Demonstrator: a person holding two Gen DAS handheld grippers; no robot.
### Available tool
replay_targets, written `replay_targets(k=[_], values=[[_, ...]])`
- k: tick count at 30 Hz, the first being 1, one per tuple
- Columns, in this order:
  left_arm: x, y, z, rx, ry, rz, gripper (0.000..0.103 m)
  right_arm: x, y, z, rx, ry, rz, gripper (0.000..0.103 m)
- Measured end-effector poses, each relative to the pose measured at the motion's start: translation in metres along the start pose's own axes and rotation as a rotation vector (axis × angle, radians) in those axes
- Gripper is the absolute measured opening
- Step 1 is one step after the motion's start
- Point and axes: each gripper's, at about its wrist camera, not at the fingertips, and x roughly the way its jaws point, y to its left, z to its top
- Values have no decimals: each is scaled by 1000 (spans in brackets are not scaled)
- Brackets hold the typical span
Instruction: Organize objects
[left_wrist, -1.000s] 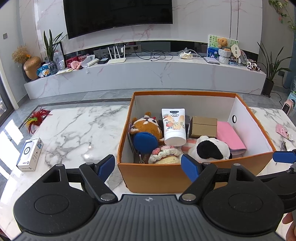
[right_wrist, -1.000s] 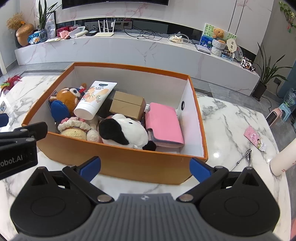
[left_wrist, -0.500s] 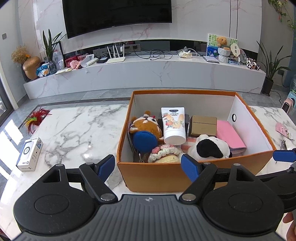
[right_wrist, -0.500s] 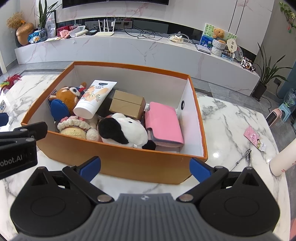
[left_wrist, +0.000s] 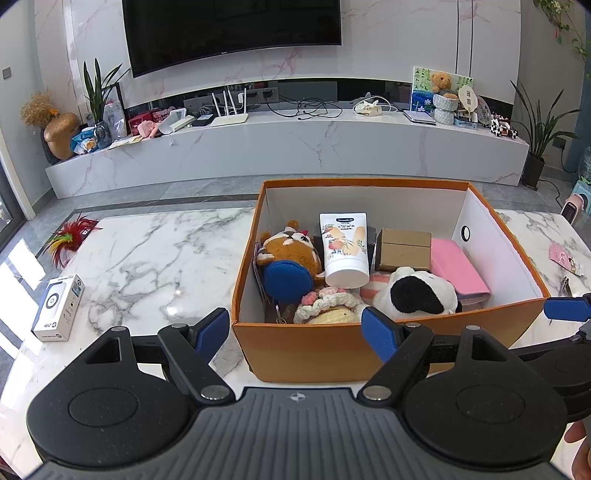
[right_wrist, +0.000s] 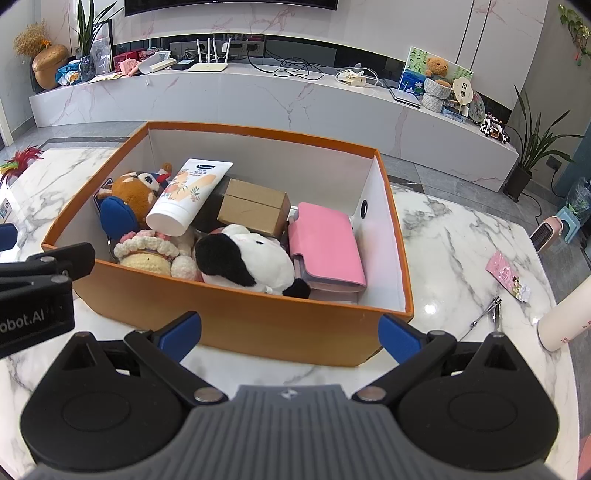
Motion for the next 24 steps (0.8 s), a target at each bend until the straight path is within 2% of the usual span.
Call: replay_targets(k=[17,24], values=[[-3,2,0,11,-25,-2,93,0,-3,0,-4,-5,-1,102],[-10,2,2,19,-68,-9,93,-1,-3,1,-5,-8,-1,102]])
